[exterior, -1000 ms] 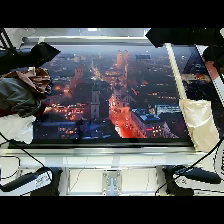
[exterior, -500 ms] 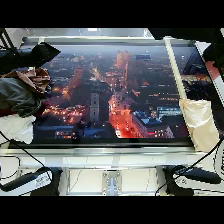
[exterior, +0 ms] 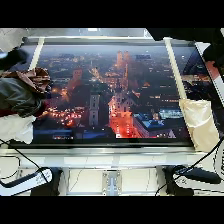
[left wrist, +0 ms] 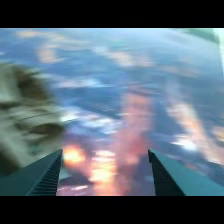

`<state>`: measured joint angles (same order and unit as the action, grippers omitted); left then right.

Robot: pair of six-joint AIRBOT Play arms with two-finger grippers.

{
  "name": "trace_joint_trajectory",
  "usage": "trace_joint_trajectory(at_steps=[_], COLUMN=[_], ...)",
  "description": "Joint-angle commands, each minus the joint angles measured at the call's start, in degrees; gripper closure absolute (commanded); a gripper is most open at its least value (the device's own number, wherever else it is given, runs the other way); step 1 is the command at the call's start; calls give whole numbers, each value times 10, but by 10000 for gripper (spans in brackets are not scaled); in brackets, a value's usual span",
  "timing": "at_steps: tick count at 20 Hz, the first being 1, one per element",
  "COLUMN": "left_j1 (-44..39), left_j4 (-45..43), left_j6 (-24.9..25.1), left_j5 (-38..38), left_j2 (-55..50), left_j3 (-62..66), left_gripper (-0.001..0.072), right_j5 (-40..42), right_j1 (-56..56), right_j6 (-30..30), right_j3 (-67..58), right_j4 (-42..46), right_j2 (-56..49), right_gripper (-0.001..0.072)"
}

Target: Fold the shirts.

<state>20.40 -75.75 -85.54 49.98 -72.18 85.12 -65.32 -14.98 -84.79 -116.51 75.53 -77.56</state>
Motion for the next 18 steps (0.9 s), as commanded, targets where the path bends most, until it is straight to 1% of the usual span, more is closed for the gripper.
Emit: trace_joint_trajectory(at_steps=[1, 2, 4, 7, 8, 10, 11, 13, 15, 16, 17, 18], left_j1=[111, 142, 188, 228, 233, 236, 236, 234, 230, 230, 229, 228], left_j4=[-161, -130, -40, 81, 104, 115, 120, 165, 195, 197, 199, 203], left_j6=[-138, -147, -146, -146, -146, -146, -146, -140, -115, -115, -115, -115], left_j5=[33, 33, 31, 30, 27, 17, 0, -52, -99, -108, -110, -109], left_j2=[-21, -32, -65, -128, -147, -181, -196, -219, -236, -243, -250, -254], left_j3=[0, 0, 0, 0, 0, 0, 0, 0, 0, 0, 0, 0], left_gripper=[38, 38, 38, 38, 38, 38, 38, 39, 43, 79, 223, 545], right_j5=[-28, -29, -29, -29, -29, -28, -27, -26, -26, -25, -22, -12], right_j1=[0, 0, 0, 0, 0, 0, 0, 0, 0, 0, 0, 0], right_j6=[0, 0, 0, 0, 0, 0, 0, 0, 0, 0, 0, 0], right_j3=[2, 2, 2, 2, 2, 2, 2, 2, 2, 2, 2, 2], right_j4=[-1, -3, -5, -6, -6, -6, -6, -5, -5, -5, -5, -5], right_j2=[-3, -5, -9, -12, -14, -17, -17, -18, -18, -18, -18, -18], right_gripper=[287, 287, 287, 287, 287, 287, 287, 287, 287, 287, 288, 288])
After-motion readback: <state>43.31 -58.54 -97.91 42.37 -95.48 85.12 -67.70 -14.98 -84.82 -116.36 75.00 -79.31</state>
